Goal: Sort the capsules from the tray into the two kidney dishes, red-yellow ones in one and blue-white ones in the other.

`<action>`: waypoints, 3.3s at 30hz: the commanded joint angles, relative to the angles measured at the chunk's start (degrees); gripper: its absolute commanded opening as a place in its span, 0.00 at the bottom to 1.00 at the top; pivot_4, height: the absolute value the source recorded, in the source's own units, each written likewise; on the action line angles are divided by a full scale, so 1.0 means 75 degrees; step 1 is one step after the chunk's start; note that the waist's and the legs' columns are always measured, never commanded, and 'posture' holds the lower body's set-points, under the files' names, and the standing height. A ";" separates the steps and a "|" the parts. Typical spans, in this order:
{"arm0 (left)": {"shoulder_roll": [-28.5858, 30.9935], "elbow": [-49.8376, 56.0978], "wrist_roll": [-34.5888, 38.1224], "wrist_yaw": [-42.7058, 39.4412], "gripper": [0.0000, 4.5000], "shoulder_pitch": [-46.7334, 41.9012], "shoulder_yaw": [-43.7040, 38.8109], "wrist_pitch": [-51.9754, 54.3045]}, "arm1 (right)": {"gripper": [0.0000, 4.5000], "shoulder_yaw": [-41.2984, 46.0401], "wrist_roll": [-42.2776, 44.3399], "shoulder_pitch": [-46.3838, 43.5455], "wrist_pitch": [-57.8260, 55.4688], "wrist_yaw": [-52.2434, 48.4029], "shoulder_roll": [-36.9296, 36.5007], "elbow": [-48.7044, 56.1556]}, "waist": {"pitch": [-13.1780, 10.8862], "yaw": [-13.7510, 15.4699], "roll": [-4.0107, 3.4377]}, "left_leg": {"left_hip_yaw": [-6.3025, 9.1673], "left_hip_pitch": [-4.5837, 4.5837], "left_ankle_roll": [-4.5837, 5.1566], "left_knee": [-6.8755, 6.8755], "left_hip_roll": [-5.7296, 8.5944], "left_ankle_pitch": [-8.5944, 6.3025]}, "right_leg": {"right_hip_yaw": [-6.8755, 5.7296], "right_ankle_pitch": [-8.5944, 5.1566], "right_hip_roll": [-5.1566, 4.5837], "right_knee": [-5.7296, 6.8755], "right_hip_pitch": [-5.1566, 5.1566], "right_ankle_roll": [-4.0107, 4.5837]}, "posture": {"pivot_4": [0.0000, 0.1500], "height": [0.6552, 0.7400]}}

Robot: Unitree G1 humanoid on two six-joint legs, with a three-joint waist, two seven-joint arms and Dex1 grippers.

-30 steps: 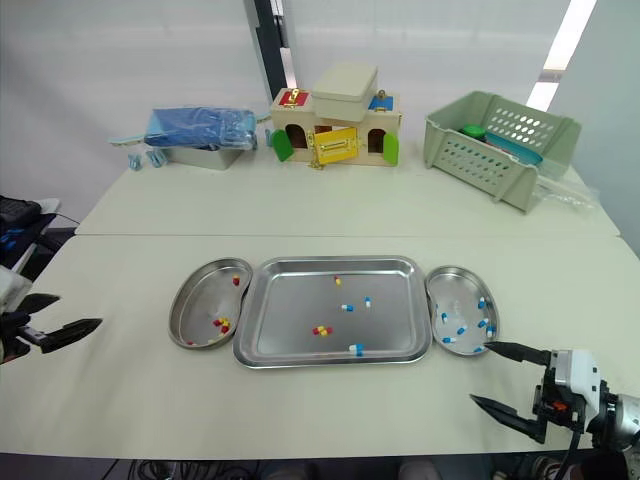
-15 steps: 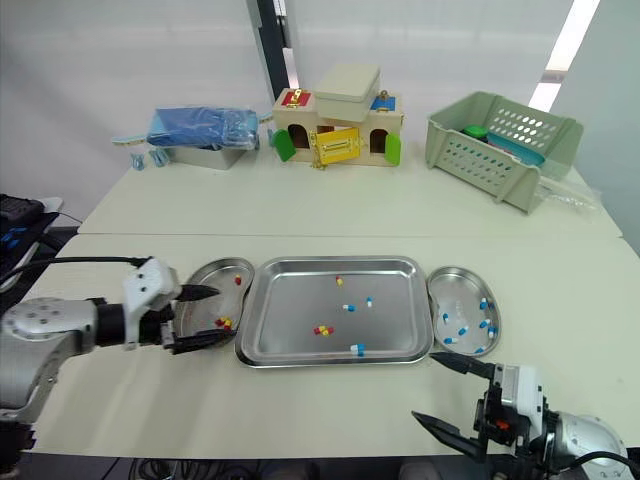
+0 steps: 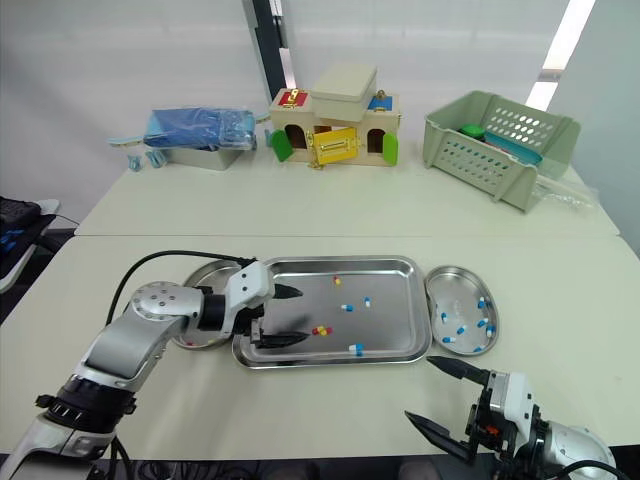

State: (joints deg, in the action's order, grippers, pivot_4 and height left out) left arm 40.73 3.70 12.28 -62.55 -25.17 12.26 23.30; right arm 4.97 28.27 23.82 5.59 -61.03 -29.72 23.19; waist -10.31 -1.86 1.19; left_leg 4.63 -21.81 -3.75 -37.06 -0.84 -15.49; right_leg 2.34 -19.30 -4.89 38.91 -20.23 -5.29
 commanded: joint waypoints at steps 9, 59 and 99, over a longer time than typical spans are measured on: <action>-0.0057 0.0014 -0.0614 0.0128 0.68 0.0031 0.0340 -0.0308 | 1.00 -0.0046 0.0095 0.0063 0.0114 0.0259 0.0020 0.0325 | 0.0000 0.0004 0.0000 | 0.0002 0.0000 0.0000 0.0001 0.0000 0.0000 | -0.0001 0.0000 0.0000 0.0000 0.0000 0.0000 | 1.00 1.00; -0.0375 -0.0332 -0.1209 -0.0026 0.22 -0.0180 0.0683 -0.0178 | 1.00 -0.0275 0.0018 0.0017 0.0002 0.0719 0.0034 0.0560 | 0.0000 0.0009 0.0000 | 0.0002 0.0001 0.0000 0.0000 0.0001 0.0000 | -0.0001 0.0000 -0.0001 0.0000 0.0002 0.0000 | 1.00 1.00; 0.1594 0.1880 0.0452 0.1047 0.03 0.1972 -0.3690 0.2476 | 1.00 -0.0963 0.0180 -0.1191 0.0098 -0.0597 -0.0437 -0.0192 | 0.0000 -0.0008 -0.0001 | 0.0006 0.0003 0.0000 0.0003 -0.0002 0.0000 | -0.0002 0.0000 -0.0001 0.0000 -0.0001 0.0000 | 1.00 1.00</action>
State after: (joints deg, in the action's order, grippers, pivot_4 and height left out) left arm 51.45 17.30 15.49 -55.59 -10.98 -12.20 42.08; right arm -2.20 28.33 15.01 5.60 -64.87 -33.07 21.07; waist -10.31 -1.92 1.18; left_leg 4.68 -21.79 -3.75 -37.04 -0.85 -15.49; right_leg 2.32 -19.30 -4.89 38.91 -20.23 -5.29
